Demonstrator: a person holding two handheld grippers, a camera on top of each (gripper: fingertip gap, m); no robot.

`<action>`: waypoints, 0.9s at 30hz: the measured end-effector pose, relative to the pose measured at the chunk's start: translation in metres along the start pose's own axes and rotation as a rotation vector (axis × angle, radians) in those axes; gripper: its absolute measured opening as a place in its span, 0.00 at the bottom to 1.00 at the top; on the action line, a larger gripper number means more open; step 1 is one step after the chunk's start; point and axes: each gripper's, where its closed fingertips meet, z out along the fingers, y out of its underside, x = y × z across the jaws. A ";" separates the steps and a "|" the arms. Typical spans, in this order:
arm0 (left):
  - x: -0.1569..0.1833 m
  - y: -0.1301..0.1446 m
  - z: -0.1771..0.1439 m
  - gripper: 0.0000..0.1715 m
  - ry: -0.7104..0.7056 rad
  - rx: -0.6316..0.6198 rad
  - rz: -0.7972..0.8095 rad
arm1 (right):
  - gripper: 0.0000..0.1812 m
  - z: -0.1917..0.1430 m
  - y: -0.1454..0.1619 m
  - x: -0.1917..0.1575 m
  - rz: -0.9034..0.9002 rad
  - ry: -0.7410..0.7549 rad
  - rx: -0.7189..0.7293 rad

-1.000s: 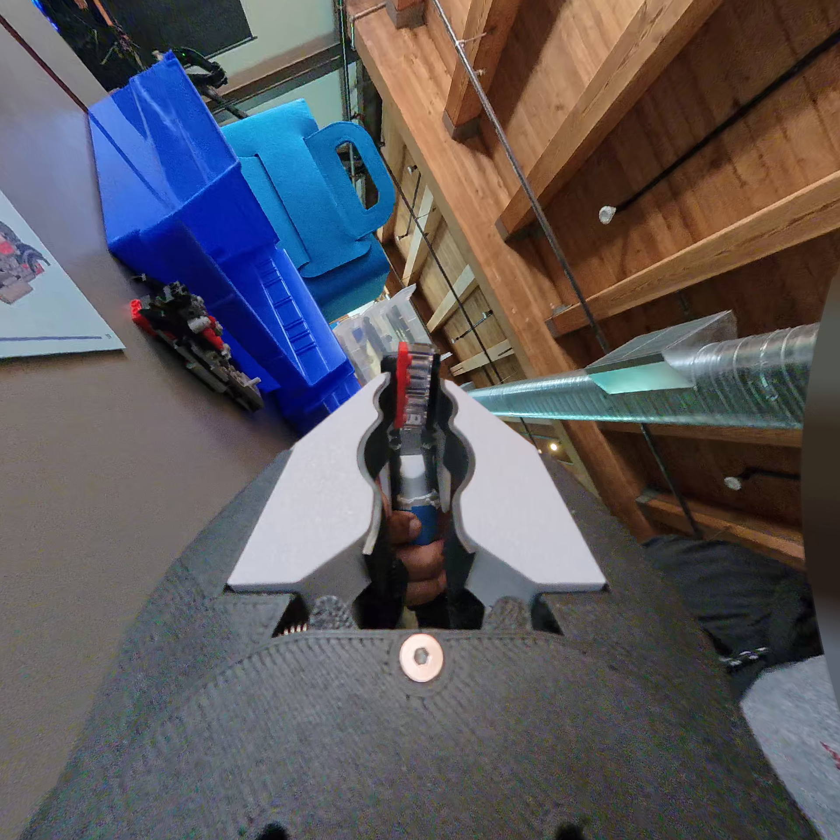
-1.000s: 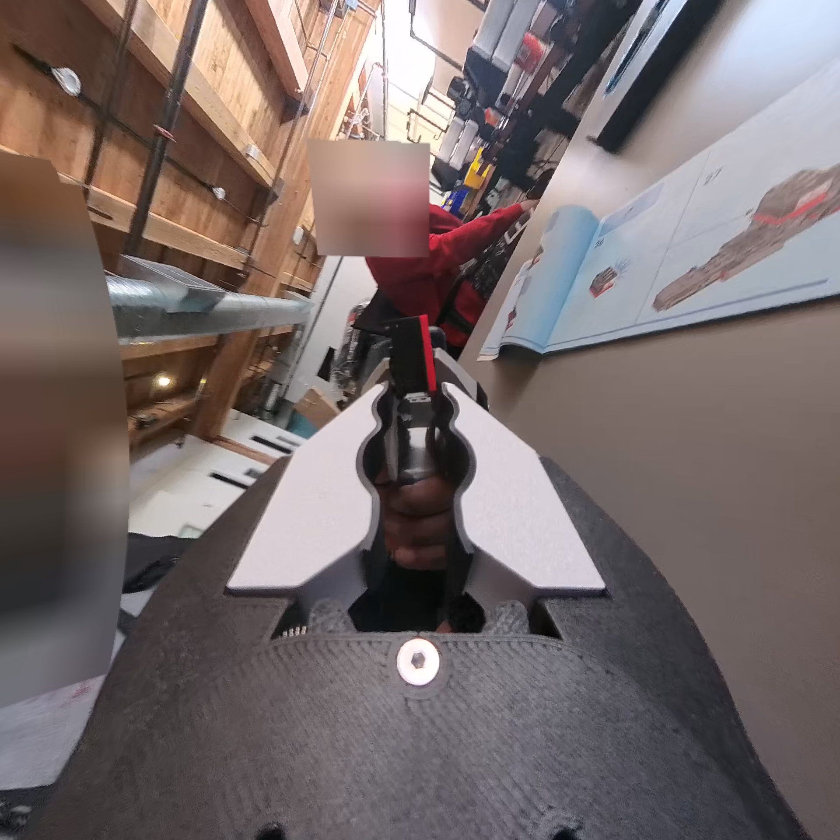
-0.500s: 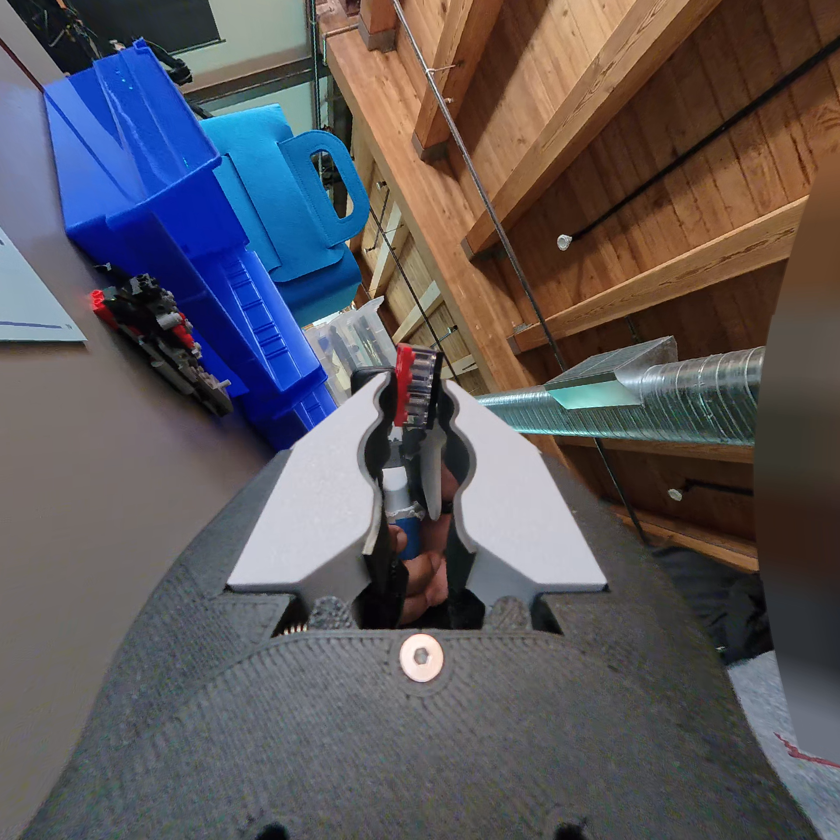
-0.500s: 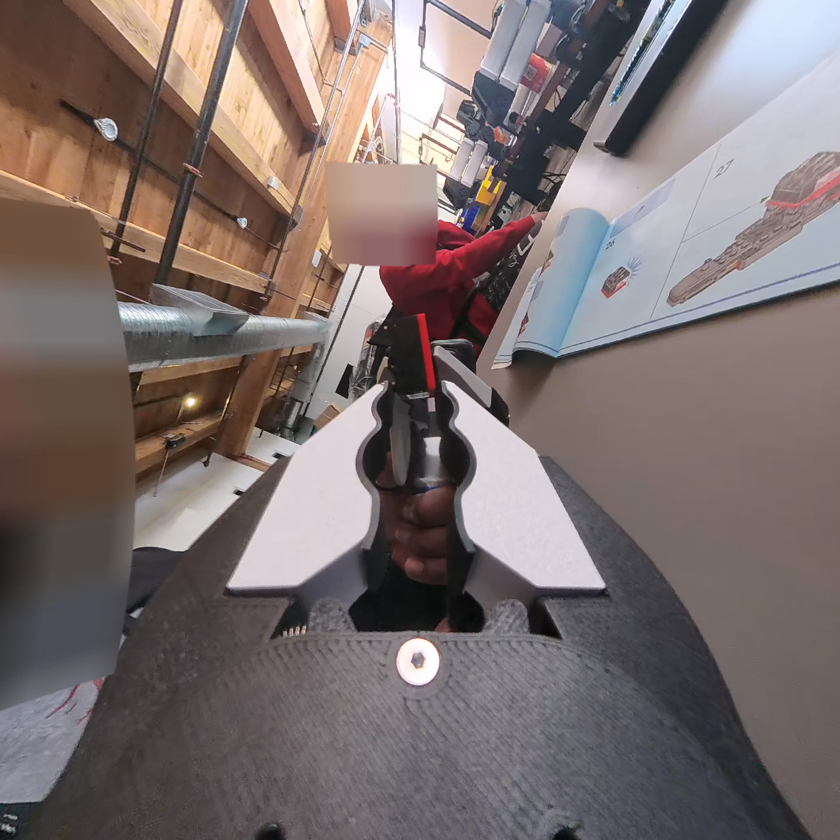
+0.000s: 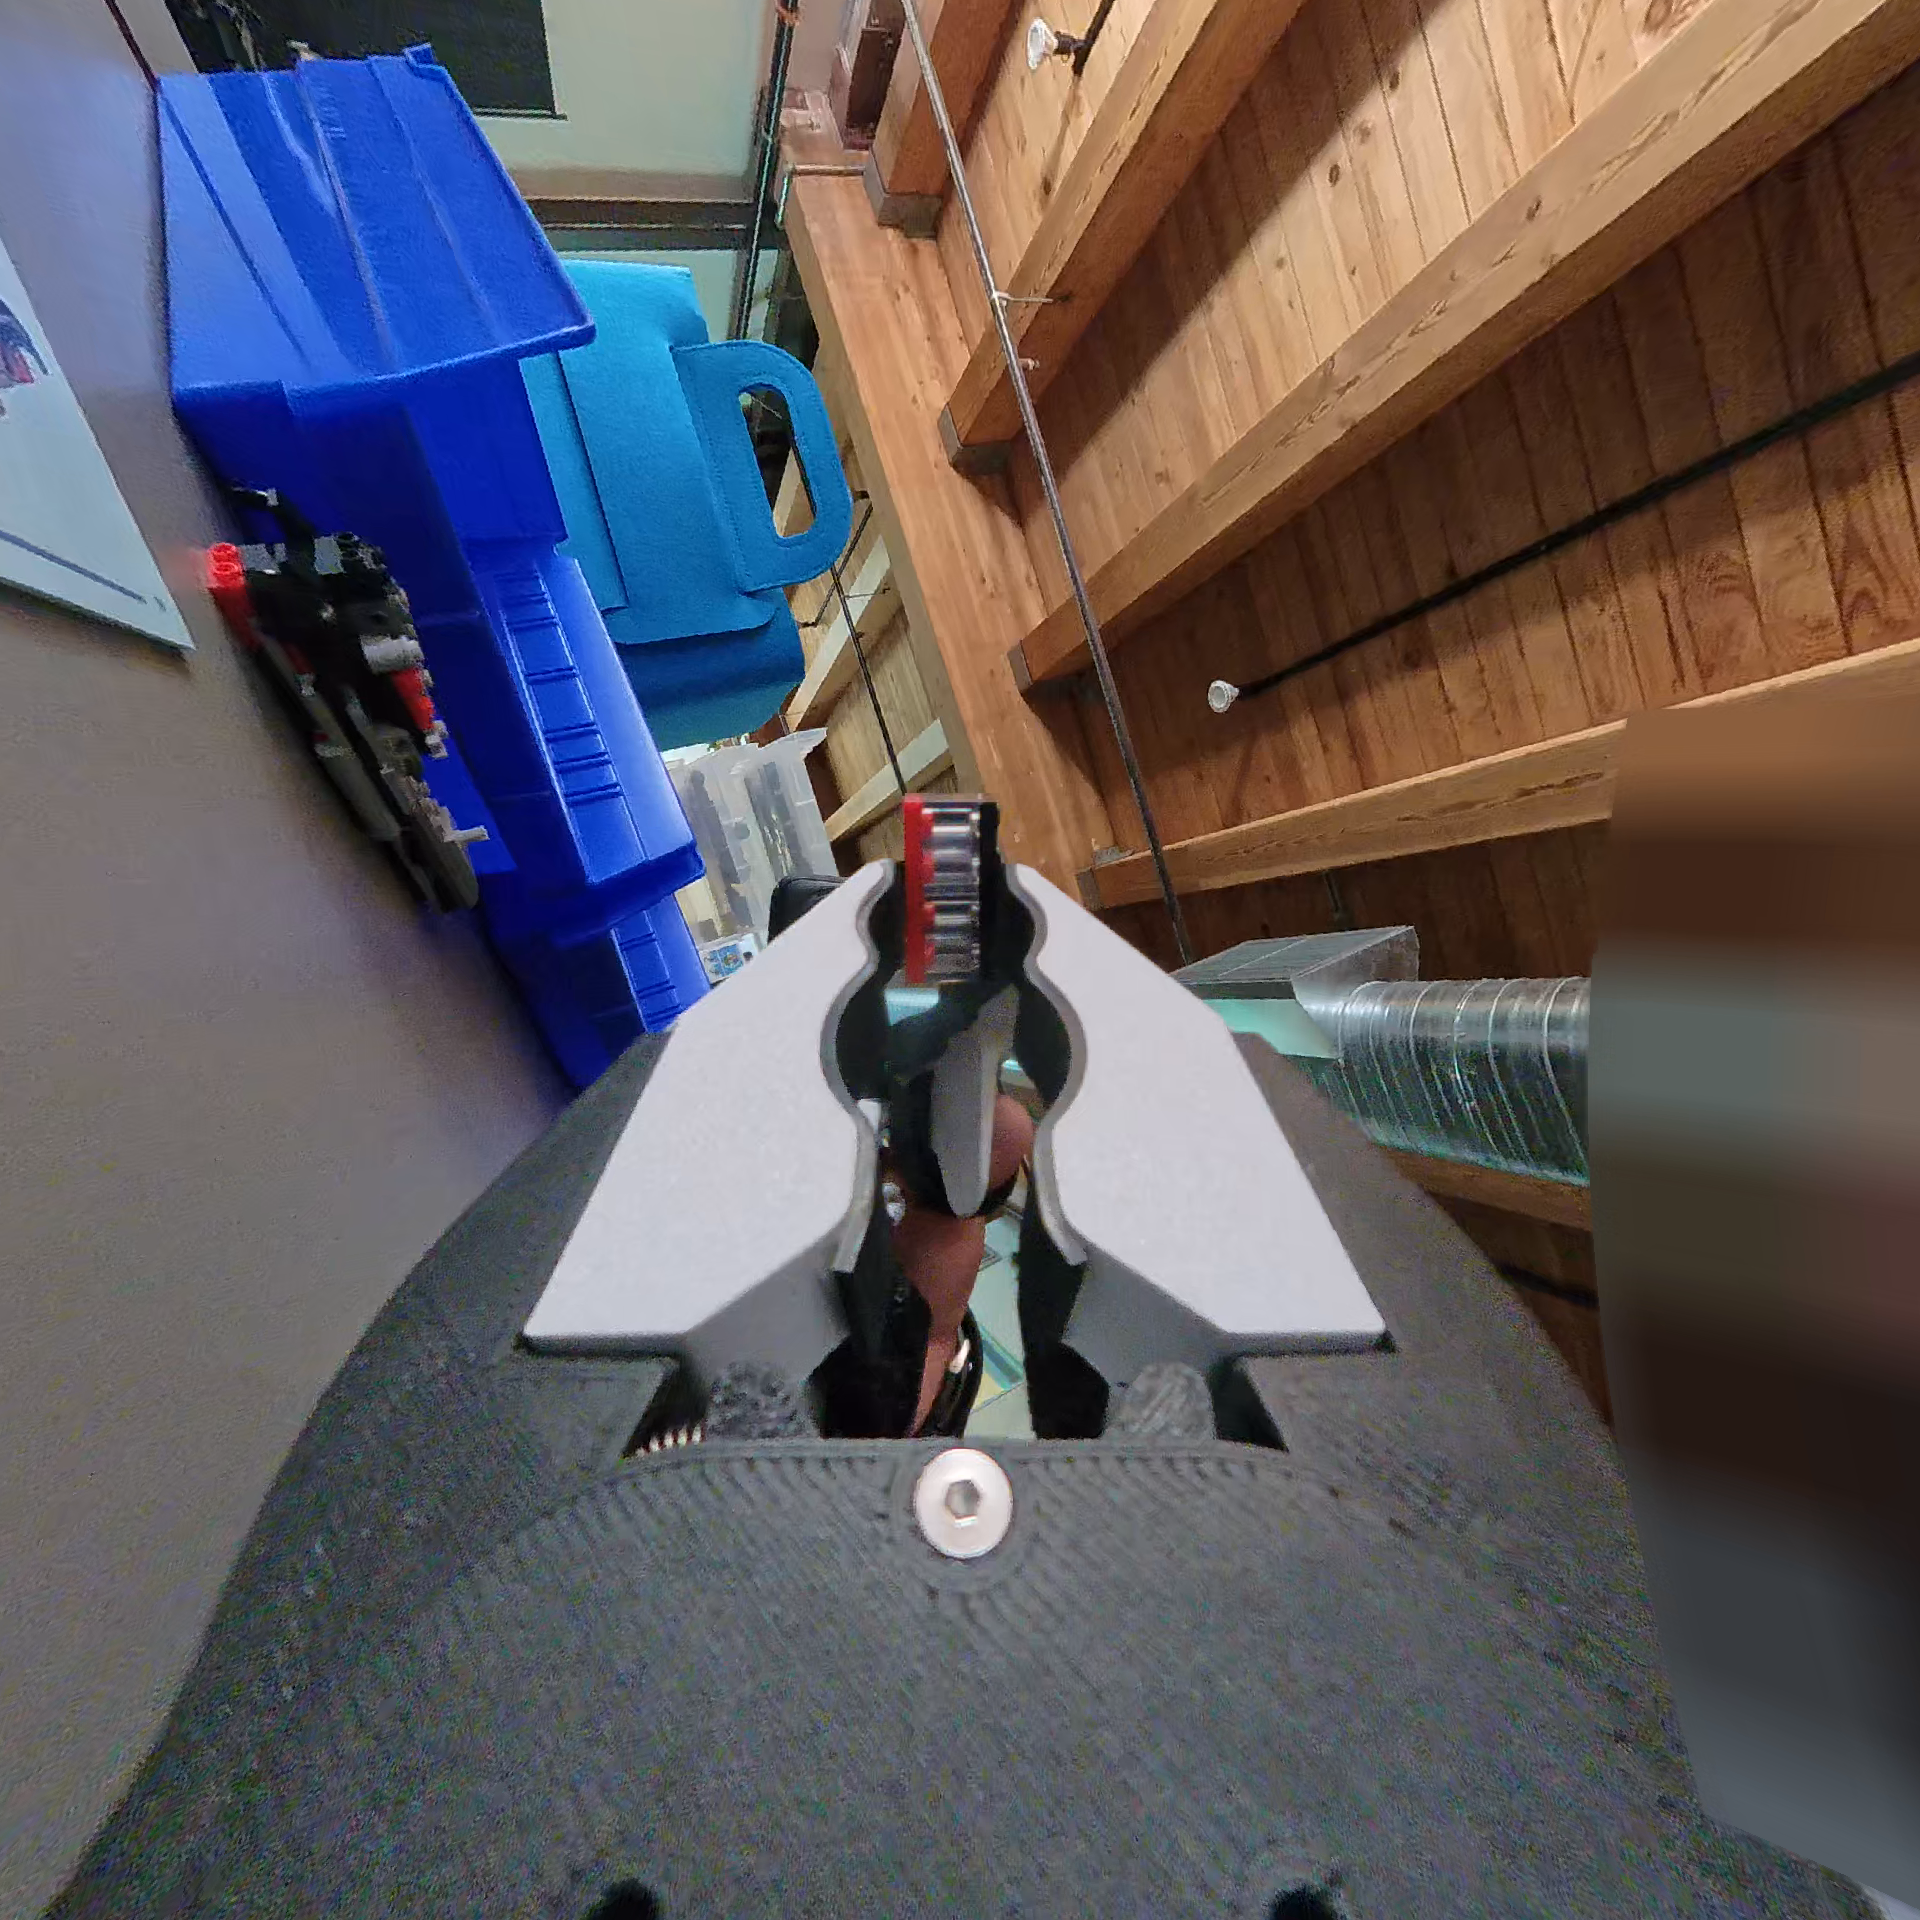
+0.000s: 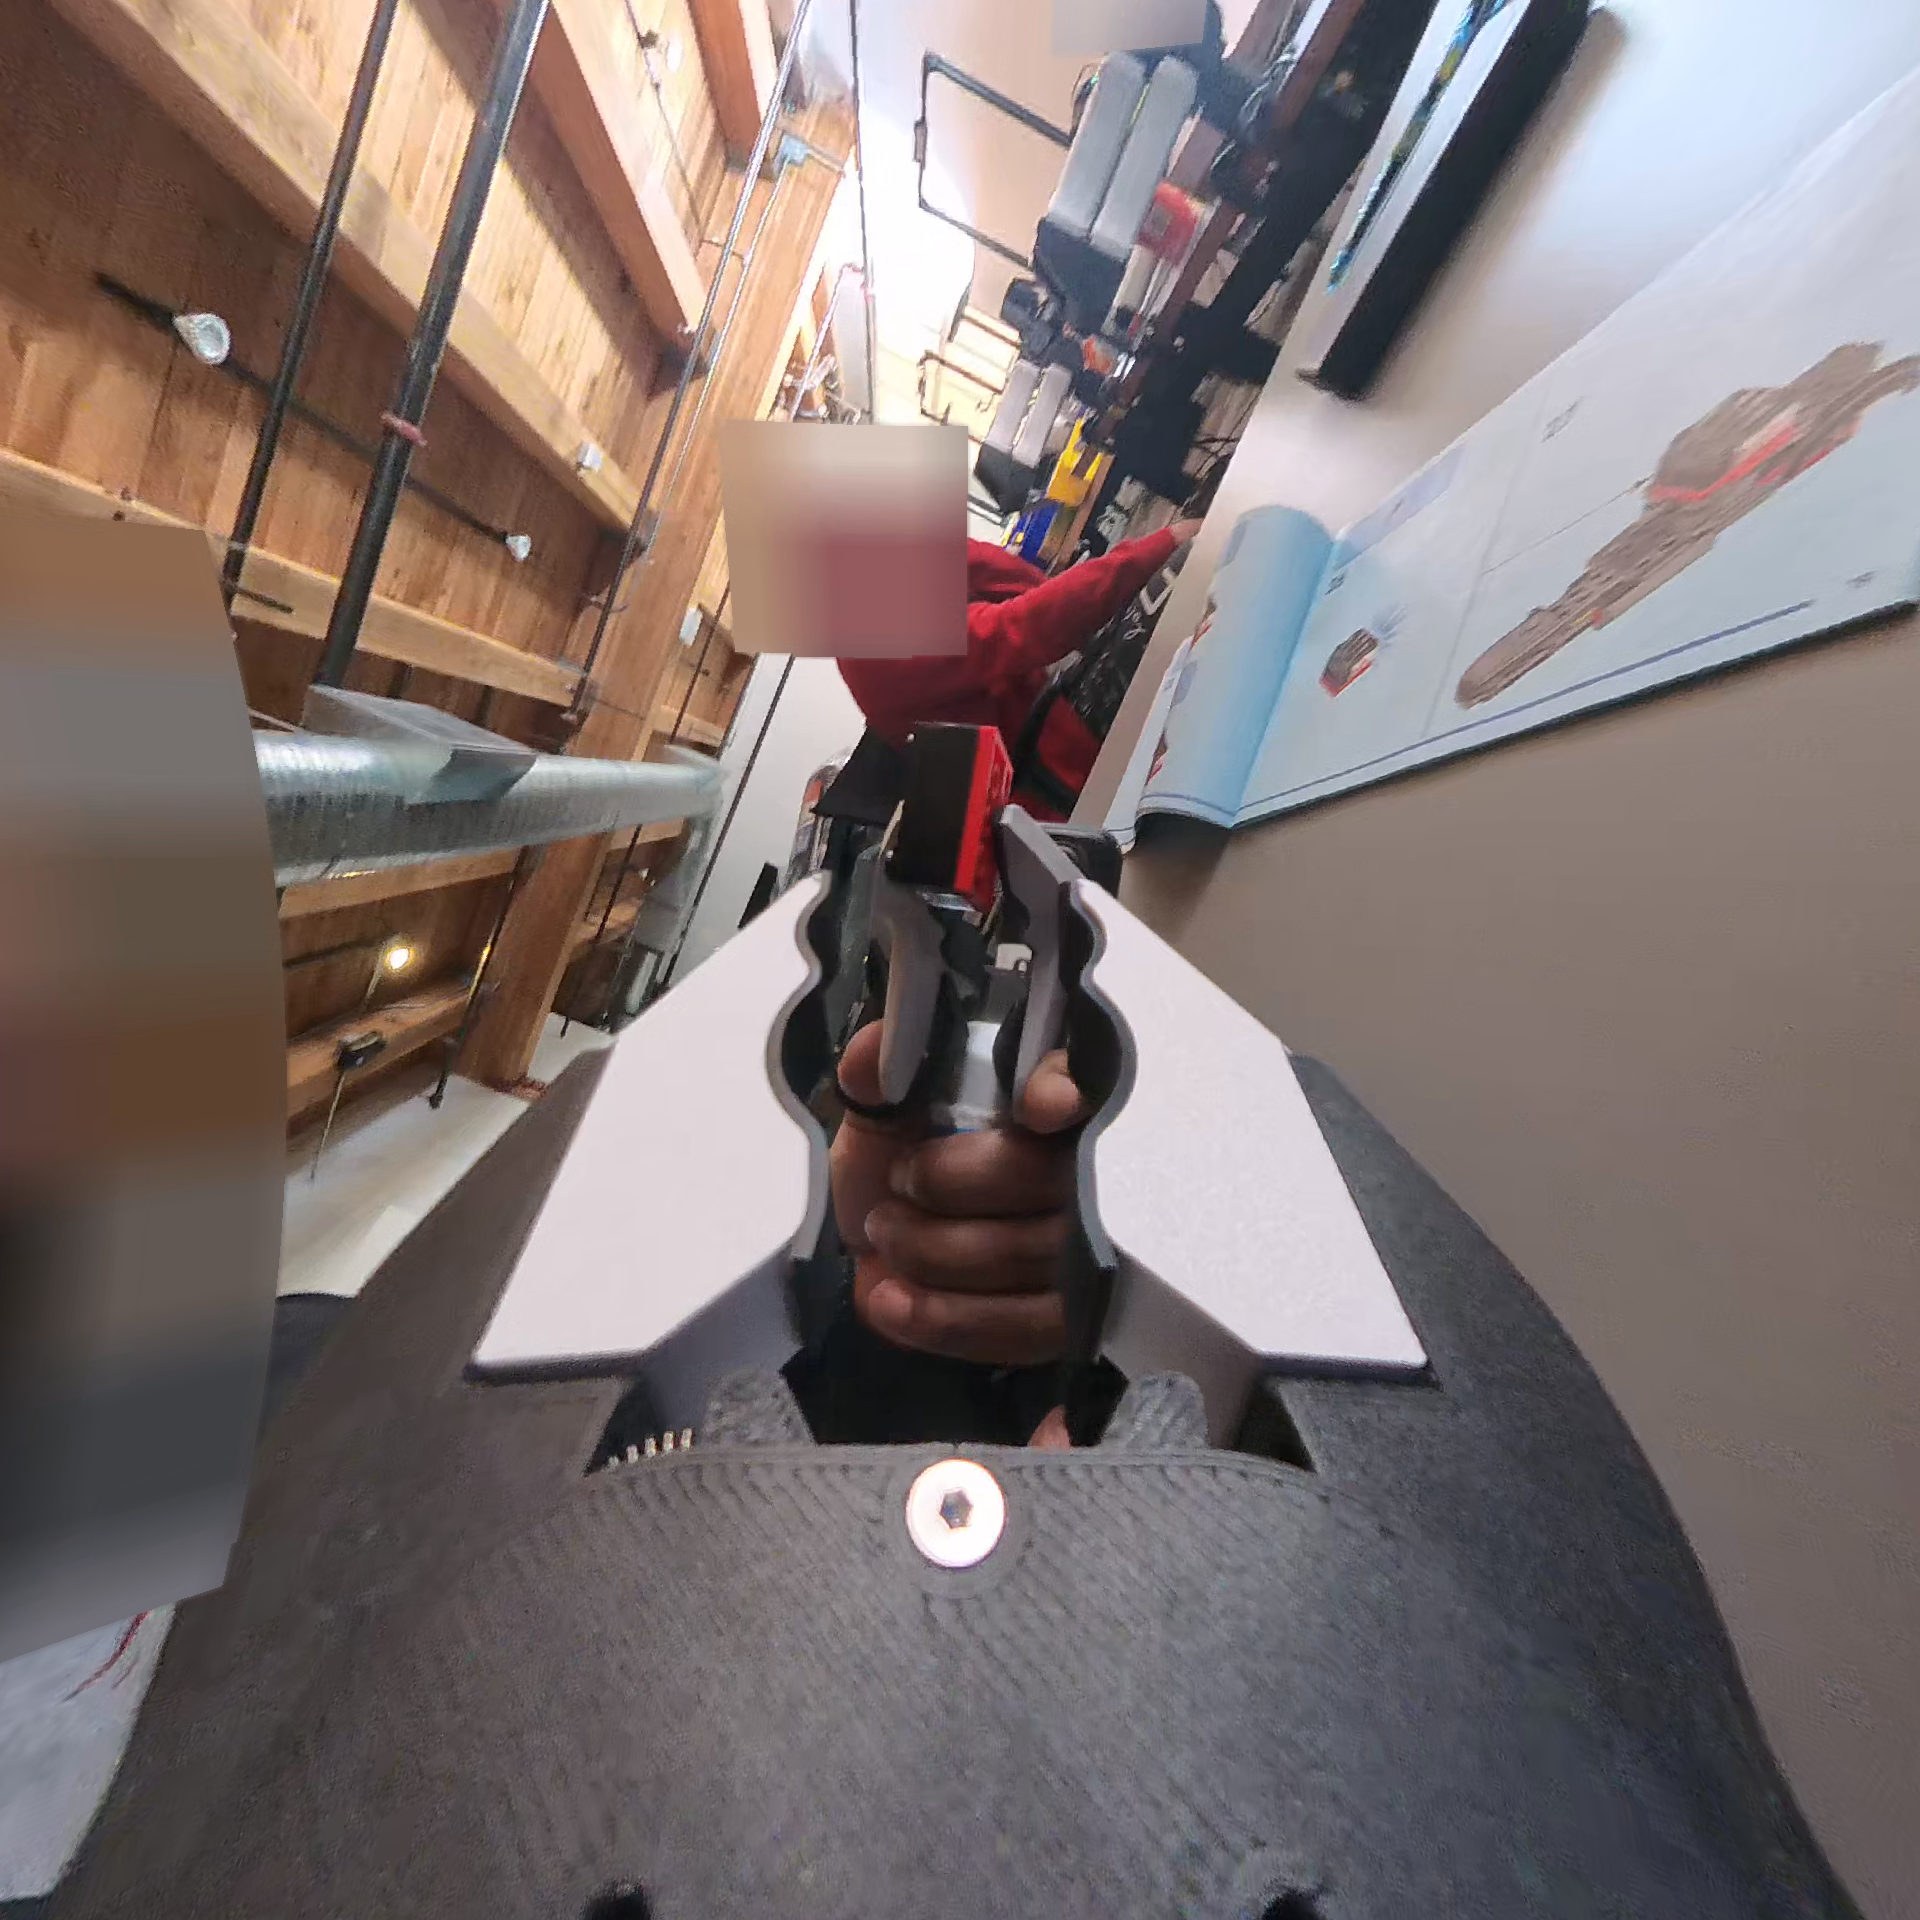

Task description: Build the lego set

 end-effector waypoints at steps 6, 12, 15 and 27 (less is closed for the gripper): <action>-0.003 0.003 0.001 0.10 -0.015 -0.011 0.008 | 0.22 0.004 0.002 -0.001 -0.008 0.007 -0.004; -0.004 0.004 0.001 0.10 -0.023 -0.020 0.024 | 0.15 0.006 0.002 0.002 -0.015 0.018 -0.002; -0.004 0.003 0.001 0.10 -0.023 -0.012 0.017 | 0.10 0.006 0.001 0.000 -0.022 0.005 0.010; -0.006 0.001 0.001 0.10 -0.025 0.003 0.005 | 0.10 0.006 -0.001 0.003 -0.048 0.029 0.037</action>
